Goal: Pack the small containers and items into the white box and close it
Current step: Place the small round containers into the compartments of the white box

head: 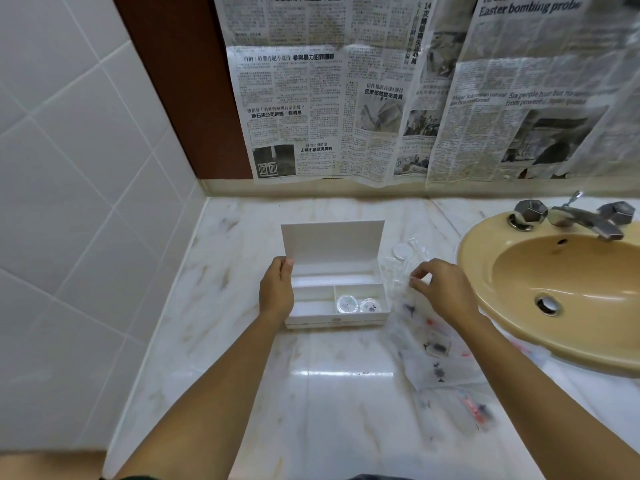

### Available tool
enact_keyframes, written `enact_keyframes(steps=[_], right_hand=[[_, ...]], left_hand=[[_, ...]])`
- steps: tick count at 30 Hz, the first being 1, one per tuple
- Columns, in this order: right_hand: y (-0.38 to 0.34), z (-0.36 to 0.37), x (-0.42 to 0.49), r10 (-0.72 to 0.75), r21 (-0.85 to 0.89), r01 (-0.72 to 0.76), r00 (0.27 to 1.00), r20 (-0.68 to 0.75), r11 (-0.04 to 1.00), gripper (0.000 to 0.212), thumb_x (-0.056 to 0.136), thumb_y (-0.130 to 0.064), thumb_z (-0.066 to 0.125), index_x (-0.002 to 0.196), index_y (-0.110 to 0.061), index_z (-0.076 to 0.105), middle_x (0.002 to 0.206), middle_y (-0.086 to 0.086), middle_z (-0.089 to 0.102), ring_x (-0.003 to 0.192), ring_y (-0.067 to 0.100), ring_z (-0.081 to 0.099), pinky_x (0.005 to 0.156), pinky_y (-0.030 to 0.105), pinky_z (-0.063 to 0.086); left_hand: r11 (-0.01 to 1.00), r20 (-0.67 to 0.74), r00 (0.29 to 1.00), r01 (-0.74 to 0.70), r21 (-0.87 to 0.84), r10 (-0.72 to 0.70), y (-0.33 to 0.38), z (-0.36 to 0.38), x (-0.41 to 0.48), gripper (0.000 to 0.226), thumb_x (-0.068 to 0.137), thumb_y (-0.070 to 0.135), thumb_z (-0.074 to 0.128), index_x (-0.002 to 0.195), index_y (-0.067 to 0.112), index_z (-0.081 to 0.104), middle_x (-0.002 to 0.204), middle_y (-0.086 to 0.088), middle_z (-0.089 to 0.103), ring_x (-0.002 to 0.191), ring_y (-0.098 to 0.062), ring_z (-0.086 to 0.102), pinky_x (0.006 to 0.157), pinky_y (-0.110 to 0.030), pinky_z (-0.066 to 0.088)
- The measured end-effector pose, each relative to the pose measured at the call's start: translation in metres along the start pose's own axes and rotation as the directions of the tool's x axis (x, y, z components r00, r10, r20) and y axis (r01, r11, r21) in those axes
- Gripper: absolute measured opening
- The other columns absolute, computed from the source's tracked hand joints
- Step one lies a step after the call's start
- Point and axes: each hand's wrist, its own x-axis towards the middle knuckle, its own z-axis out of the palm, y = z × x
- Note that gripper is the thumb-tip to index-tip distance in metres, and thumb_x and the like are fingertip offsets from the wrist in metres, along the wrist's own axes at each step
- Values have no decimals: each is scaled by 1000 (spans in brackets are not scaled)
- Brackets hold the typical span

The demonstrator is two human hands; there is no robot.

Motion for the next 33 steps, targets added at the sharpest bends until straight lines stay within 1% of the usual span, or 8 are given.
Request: enact_keyframes(steps=[3, 7, 11, 18, 21, 24, 28, 33], right_hand=[[-1, -9, 5, 19, 125, -14, 999, -41, 992, 4, 86, -25, 73, 87, -22, 75, 90, -8, 68, 66, -2, 51, 61, 11, 33], [-16, -28, 6, 82, 391, -57, 995, -48, 919, 13, 91, -22, 67, 96, -17, 78, 94, -9, 73, 72, 0, 61, 64, 11, 42], [-48, -37, 2, 22, 640, -113, 989, 149, 760, 17, 94, -7, 61, 99, -12, 76, 96, -1, 75, 60, 7, 57, 65, 17, 49], [-115, -6, -9, -136, 680, -21, 975, 177, 733, 8, 79, -10, 79, 84, -16, 76, 75, -2, 74, 64, 4, 65, 60, 17, 50], [-134, 17, -13, -170, 665, 3, 968, 187, 747, 3, 80, -15, 79, 82, -16, 77, 80, -5, 75, 70, 8, 69, 67, 18, 54], [-143, 41, -16, -179, 596, 47, 970, 165, 802, 3, 81, -17, 78, 83, -18, 78, 79, -9, 75, 68, 1, 65, 68, 16, 51], [-144, 61, -16, -251, 317, 190, 954, 162, 929, 9, 87, -20, 71, 93, -22, 78, 90, -7, 74, 79, 5, 62, 78, 26, 52], [-142, 75, -14, -371, 7, 385, 884, 285, 923, 32, 90, -4, 59, 107, -25, 76, 101, -2, 74, 96, 21, 66, 76, 30, 50]], left_hand=[[1000, -3, 1000, -10, -5, 10, -2, 0, 1, 28, 106, 35, 37, 100, 16, 57, 88, 0, 62, 75, -14, 51, 65, -22, 40], [1000, 2, 1000, -13, -22, 13, -4, 0, 1, 28, 106, 36, 37, 101, 17, 58, 91, 0, 63, 78, -15, 53, 68, -23, 42], [1000, 1, 1000, -3, -28, 3, -3, 0, 1, 28, 106, 37, 37, 102, 19, 58, 92, 0, 63, 78, -13, 53, 67, -19, 41], [999, -1, 1000, 15, -31, -15, -4, 0, 2, 28, 106, 36, 37, 101, 18, 57, 94, -2, 64, 83, -17, 55, 70, -22, 43], [999, 3, 1000, 14, -38, -13, -5, 1, 3, 28, 106, 36, 36, 105, 19, 58, 98, -1, 65, 89, -18, 58, 76, -29, 46], [997, 20, 1000, 14, -71, -13, -5, 0, 3, 27, 106, 34, 37, 105, 18, 59, 97, 2, 64, 87, -13, 57, 73, -22, 43], [994, 24, 1000, 10, -113, -7, -5, -1, 1, 28, 106, 34, 37, 101, 17, 59, 89, 5, 61, 79, -8, 52, 70, -19, 42], [993, 13, 1000, 2, -120, -1, -7, 0, 3, 27, 106, 33, 39, 98, 19, 59, 89, 6, 61, 79, -9, 52, 72, -21, 41]])
